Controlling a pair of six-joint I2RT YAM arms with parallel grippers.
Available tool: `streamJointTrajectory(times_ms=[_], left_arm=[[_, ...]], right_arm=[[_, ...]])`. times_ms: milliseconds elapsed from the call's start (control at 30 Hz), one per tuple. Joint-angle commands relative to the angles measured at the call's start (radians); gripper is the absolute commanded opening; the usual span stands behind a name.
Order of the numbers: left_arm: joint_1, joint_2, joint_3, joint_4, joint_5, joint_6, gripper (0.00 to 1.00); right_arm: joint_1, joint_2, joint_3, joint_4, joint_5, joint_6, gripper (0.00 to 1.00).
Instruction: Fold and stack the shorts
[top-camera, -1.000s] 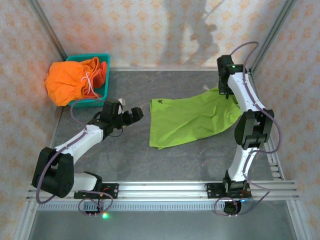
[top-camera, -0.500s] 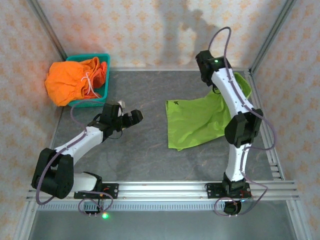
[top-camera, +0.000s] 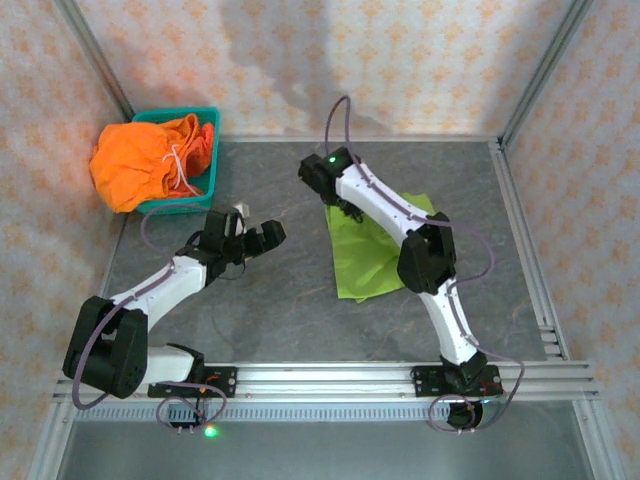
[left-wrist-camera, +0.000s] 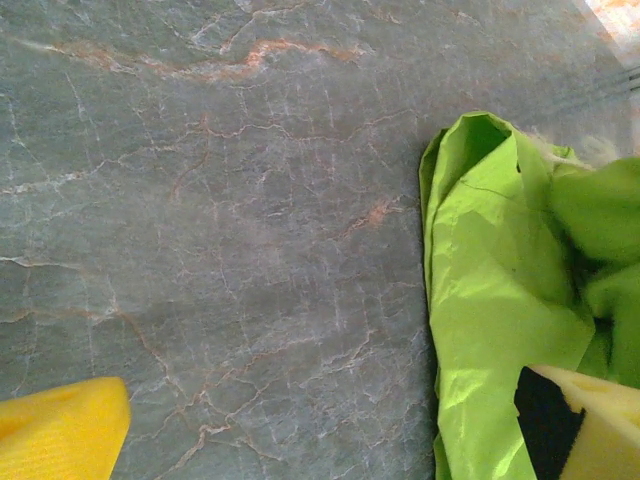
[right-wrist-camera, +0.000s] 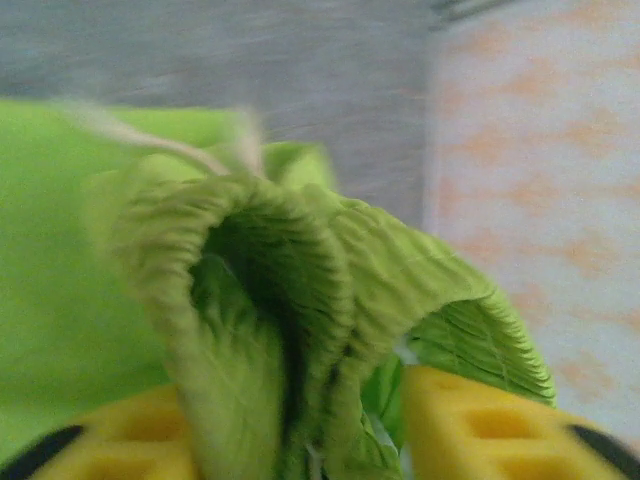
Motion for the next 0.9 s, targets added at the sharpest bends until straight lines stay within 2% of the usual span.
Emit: streamJointTrajectory(times_ms=[0,67,133,233,300,400,600,733,867], left_arm=[[-0.012,-0.002,-0.022,0.058,-0.019,-0.028,1.0],[-0.012,-0.025,-0.03,0.071,-0.032,-0.041,1.0],[-0.012,-0.048,-0.028,0.072,-0.038,-0.051,1.0],[-0.016,-0.05,0.009,0.075,0.001,-0.065,1.0],[-0.042,-0.023,0.062,0.06,0.024,-0.064,1.0],[-0.124,0.048,0.168,0.01,0.025,-0.047,0.99],[-0.278,0.255,0.383,-0.102,0.01,-0.067,0.93],[-0.351,0.397,0.485,-0.14,-0.005,-0.09,0.9],[-0.383,0.521,0.56,-0.145,-0.008,-0.111,0.86]], right_arm=[[0.02,-0.161,-0.154,0.316,-0.609,0.091,0.69],[0.012,-0.295,-0.324,0.562,-0.896,0.147,0.75],[-0.008,-0.411,-0.441,0.687,-1.006,0.183,0.81],[-0.056,-0.569,-0.568,0.703,-0.953,0.169,0.93],[-0.099,-0.649,-0.649,0.685,-0.873,0.147,0.98],[-0.166,-0.698,-0.757,0.643,-0.814,0.131,0.98],[-0.236,-0.763,-0.977,0.768,-0.899,0.196,0.98],[-0.26,-0.802,-1.024,0.742,-0.785,0.189,0.99],[-0.302,-0.841,-1.058,0.714,-0.714,0.152,1.0]])
